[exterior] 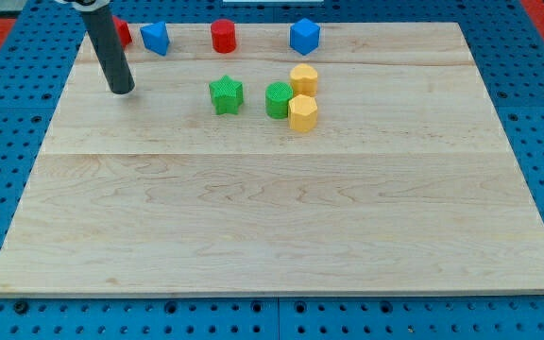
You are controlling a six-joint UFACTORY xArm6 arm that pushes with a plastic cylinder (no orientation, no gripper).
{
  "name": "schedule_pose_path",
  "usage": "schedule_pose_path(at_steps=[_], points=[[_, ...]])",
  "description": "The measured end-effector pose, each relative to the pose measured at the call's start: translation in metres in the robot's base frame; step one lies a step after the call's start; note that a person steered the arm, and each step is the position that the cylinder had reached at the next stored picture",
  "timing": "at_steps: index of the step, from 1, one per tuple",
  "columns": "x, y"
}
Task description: Push the green star to the left side of yellow hexagon
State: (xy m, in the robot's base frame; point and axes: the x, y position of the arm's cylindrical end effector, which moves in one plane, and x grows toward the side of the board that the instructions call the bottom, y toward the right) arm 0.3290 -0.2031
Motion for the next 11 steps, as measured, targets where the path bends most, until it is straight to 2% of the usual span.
schedule_pose_path(at_steps=[1, 5, 6, 7, 8, 10, 11], points=[[-0.002, 0.066], [-0.007, 0.078], [0.007, 0.16], [0.026, 0.172], [0.026, 0.22], [0.035, 0.226], [0.01, 0.216]])
